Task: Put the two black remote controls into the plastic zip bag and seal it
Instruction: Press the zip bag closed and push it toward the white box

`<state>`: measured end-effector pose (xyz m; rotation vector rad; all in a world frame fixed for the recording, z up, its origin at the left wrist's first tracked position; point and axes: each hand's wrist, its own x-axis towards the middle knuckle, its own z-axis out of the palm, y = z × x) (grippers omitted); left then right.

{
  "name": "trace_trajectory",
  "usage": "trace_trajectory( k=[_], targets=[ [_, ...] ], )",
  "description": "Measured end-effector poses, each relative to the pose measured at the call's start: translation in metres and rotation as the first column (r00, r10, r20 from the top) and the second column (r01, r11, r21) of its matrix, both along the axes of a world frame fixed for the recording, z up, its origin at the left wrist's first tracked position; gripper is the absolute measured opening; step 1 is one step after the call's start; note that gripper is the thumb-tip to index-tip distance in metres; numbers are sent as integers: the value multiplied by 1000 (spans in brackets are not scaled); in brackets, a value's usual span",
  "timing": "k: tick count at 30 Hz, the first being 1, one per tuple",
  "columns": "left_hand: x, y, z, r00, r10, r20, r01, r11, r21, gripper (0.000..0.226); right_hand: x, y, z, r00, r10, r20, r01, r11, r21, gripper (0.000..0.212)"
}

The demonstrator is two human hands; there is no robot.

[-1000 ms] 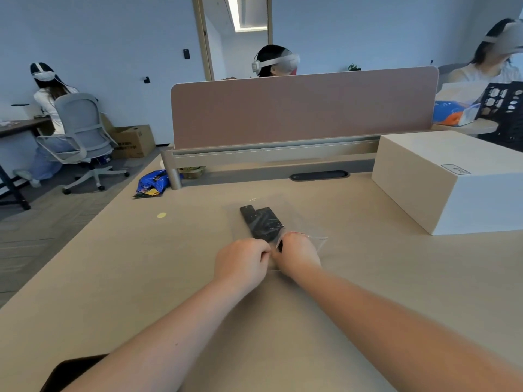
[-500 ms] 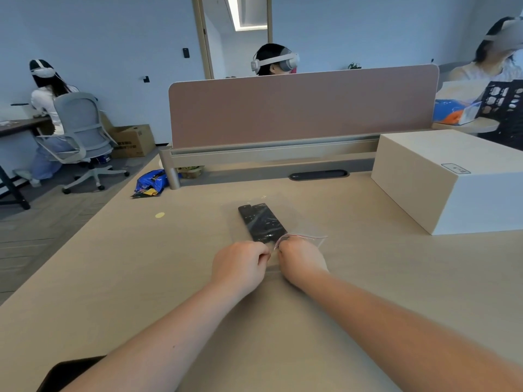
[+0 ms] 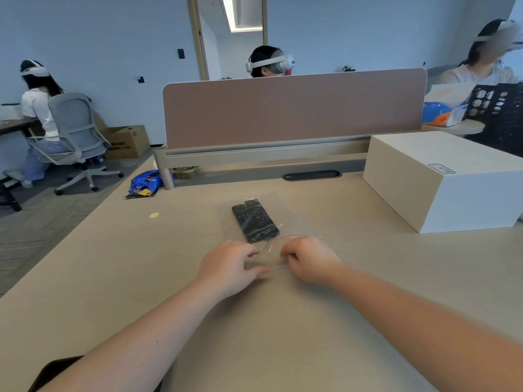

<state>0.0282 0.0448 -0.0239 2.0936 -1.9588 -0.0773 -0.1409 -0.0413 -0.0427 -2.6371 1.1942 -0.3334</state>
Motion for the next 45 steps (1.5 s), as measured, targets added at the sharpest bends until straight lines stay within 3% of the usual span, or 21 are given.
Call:
trace_trajectory(
  k=[3,5,8,10,15,17,20,22,25,29,31,34,36,40,45],
  targets=[
    [10,11,0,998,-58,21,57,997,59,62,-25,7,9,976,-3,216,58,966,-251,31],
    [17,15,-4,997,-58,53,57,998,10,48,-38,5,11,951,-26,309,143,922,-361,34],
    [22,19,-5,998,-35,59,43,989,-142,20,-48,0,13,982,-105,154,135,971,-198,58],
    [23,21,-4,997,-38,66,52,972,-231,16,-51,-2,13,996,-86,9,86,995,-58,66],
    [27,22,-8,983,-60,172,109,949,-295,15,-49,-9,6,984,-106,-141,103,994,-27,34],
    [30,20,-12,972,-29,234,112,931,-348,11,-49,-8,6,977,-145,-157,140,989,-41,32],
    [31,20,-15,980,-16,197,87,931,-355,20,-48,-4,8,958,-213,-192,200,976,-84,29],
    [32,19,-15,985,-31,170,84,946,-314,27,-44,-1,11,965,-234,-114,225,970,-89,31],
    [32,18,-15,979,-44,200,107,943,-315,7,-31,2,17,985,-168,28,169,983,-68,42],
    [29,16,-20,948,-82,307,185,928,-323,8,-12,10,18,998,67,2,-66,987,-150,47],
    [26,14,-22,942,-71,327,182,928,-324,30,-6,13,13,988,157,12,-152,971,-185,46],
    [24,12,-22,944,-24,328,149,921,-361,38,3,18,6,968,247,37,-224,924,-310,30],
    [25,10,-23,953,-14,301,132,917,-377,38,8,19,2,963,268,29,-238,894,-380,21],
    [26,9,-25,968,-22,251,122,912,-391,39,21,24,2,972,230,43,-205,925,-319,14],
    [26,9,-26,980,-50,190,130,890,-438,40,30,23,2,976,202,83,-159,918,-363,11]
  ],
)
